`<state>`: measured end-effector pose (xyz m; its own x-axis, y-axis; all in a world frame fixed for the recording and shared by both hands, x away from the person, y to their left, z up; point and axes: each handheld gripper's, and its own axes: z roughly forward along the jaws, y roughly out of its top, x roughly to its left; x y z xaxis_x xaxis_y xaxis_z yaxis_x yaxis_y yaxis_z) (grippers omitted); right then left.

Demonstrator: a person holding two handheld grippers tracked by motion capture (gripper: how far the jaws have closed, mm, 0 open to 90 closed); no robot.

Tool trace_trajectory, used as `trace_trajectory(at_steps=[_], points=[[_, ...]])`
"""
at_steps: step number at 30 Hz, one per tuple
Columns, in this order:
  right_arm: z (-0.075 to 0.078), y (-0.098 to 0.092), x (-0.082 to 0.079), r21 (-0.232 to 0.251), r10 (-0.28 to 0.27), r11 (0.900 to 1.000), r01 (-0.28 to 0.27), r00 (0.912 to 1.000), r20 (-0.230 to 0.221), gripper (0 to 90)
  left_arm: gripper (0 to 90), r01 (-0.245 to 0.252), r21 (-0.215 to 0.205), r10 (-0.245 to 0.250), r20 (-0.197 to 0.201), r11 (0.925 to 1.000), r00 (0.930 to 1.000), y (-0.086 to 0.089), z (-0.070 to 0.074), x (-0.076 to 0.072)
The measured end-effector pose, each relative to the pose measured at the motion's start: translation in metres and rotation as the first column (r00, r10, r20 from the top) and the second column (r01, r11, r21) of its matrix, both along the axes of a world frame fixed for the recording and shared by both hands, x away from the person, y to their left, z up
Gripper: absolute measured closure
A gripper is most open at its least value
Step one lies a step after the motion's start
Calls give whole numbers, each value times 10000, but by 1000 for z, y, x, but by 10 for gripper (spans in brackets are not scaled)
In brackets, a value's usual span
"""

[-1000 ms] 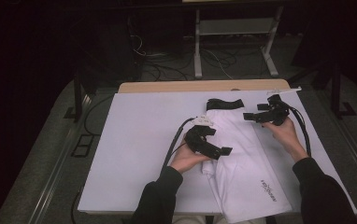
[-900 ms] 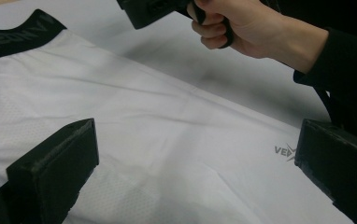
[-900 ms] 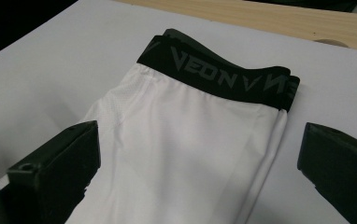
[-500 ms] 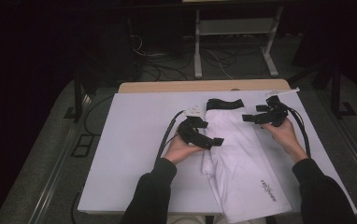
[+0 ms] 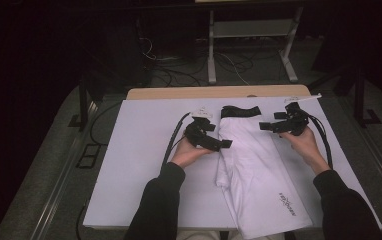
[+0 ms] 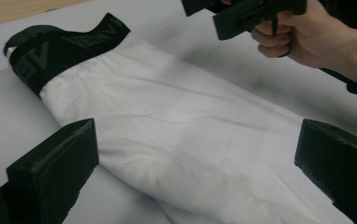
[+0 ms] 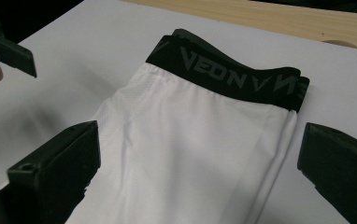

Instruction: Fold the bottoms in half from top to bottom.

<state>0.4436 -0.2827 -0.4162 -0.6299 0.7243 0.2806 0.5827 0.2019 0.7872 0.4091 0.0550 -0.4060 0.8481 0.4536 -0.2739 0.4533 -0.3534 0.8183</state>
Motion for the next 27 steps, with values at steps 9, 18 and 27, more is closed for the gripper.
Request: trace_trajectory(at_steps=[9, 18, 27], points=[[0, -3, 0, -11, -68, 10000, 68, 10000, -46, 0, 0, -406, 63, 407, -274, 9992, 9988, 3, -5, 19], [0, -6, 1, -22, -122, 9999, 122, 9999, -69, 0, 0, -830, 36, 831, -727, 9965, 9939, 5, -17, 37], [-3, -6, 2, -32, -149, 9999, 148, 9998, -166, 0, 0, -1155, -19, 1145, -1147, 9933, 9868, 4, -25, 52]])
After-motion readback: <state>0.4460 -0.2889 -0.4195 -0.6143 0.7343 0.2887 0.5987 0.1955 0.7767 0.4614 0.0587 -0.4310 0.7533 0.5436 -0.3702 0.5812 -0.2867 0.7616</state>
